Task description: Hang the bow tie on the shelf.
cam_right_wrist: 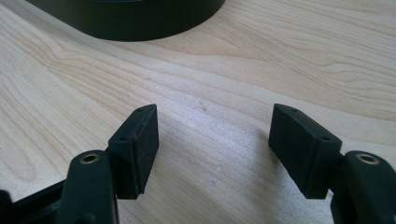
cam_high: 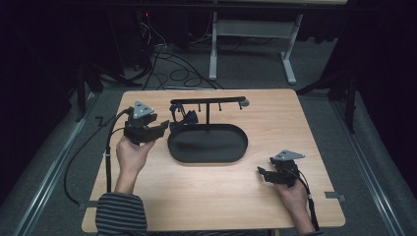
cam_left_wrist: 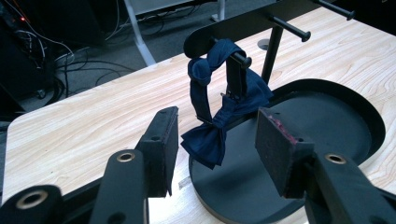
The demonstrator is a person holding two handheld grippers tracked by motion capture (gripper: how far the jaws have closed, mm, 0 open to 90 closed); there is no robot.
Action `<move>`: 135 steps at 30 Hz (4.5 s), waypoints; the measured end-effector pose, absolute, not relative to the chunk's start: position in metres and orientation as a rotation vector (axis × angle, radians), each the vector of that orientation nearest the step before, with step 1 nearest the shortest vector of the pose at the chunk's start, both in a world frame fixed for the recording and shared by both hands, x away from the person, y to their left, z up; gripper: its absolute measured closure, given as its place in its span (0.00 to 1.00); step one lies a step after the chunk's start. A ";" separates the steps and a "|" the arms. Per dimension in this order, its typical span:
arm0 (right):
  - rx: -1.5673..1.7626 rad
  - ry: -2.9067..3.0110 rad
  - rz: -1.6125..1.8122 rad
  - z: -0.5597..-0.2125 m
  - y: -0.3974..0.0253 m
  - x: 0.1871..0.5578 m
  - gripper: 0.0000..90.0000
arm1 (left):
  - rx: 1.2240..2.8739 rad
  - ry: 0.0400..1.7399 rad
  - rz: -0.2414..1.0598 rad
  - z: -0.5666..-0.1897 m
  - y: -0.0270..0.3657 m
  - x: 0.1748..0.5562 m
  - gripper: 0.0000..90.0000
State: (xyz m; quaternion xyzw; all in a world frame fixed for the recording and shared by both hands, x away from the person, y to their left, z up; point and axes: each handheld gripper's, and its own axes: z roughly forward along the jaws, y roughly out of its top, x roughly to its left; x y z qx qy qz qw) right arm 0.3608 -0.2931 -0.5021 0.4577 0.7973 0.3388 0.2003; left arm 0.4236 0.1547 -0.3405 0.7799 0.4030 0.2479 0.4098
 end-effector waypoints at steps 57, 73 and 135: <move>1.277 2.230 0.944 -0.502 -0.293 0.361 0.38 | 1.922 1.065 0.561 -0.375 0.187 0.384 0.52; 1.274 2.232 0.942 -0.502 -0.293 0.361 0.38 | 1.910 1.065 0.528 -0.382 0.190 0.376 0.51; 1.275 2.233 0.943 -0.502 -0.293 0.360 0.38 | 1.889 1.123 0.400 -0.423 0.198 0.357 0.49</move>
